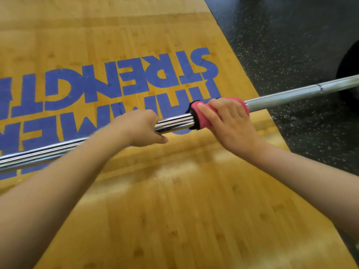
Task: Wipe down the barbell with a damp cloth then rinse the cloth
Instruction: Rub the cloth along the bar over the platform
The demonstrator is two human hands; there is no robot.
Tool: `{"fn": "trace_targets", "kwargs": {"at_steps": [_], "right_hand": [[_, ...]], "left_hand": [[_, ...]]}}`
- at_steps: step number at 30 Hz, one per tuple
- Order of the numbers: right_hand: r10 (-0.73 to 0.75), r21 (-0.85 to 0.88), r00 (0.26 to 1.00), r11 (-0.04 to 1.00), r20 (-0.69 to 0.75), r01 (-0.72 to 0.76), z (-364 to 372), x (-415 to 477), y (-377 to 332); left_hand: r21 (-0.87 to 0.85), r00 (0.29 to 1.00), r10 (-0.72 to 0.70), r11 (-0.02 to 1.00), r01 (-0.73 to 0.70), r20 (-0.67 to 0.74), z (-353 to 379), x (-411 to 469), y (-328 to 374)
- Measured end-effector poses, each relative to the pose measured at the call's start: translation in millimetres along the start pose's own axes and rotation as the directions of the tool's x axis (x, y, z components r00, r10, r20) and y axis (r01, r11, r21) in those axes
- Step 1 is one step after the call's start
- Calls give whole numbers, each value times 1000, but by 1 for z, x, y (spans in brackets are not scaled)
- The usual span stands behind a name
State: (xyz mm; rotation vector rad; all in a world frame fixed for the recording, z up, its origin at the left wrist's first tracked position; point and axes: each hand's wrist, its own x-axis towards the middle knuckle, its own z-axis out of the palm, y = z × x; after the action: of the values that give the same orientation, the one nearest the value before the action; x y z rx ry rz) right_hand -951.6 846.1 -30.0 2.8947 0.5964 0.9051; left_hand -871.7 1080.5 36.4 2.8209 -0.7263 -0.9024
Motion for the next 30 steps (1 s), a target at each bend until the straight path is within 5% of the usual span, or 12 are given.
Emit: {"fn": "trace_targets", "kwargs": {"at_steps": [3,6,9,10,12,15,20,24,27,30], "right_hand": [[13,-47,1000,999,24,-12,-7,-13,28],[111,-2,994,994,23,-111,-5,-14,17],[235,11,972,972,-20,-234,0,-10,-8],[237,24,971,971,-28,-236,2,-6,-17],[194,66,980,979,-37,-191,5,7,-39],[130,93,990,988,-47,-125,13,27,-78],[-4,56,999,998,-35,6,11,30,-72],[-39,22,999,999,-17,39,7,16,-36],[-5,-33,1000,999,26,6,-1,-4,2],[21,-58,999,998,42,-19,-8,-16,27]], "left_hand": [[-137,948,18,990,27,317,-19,8,-3],[-152,938,20,988,35,347,-23,5,-1],[-81,997,-66,994,68,27,-4,-10,5],[8,980,-72,997,74,-184,8,-17,7],[213,837,77,976,49,-542,34,-26,9],[273,728,172,962,21,-664,45,-25,7],[294,730,142,952,84,-669,44,-15,2],[293,872,91,954,62,-481,35,-12,2],[10,998,17,1000,-16,-58,5,-3,3],[-177,958,50,984,0,283,-16,6,-2]]}}
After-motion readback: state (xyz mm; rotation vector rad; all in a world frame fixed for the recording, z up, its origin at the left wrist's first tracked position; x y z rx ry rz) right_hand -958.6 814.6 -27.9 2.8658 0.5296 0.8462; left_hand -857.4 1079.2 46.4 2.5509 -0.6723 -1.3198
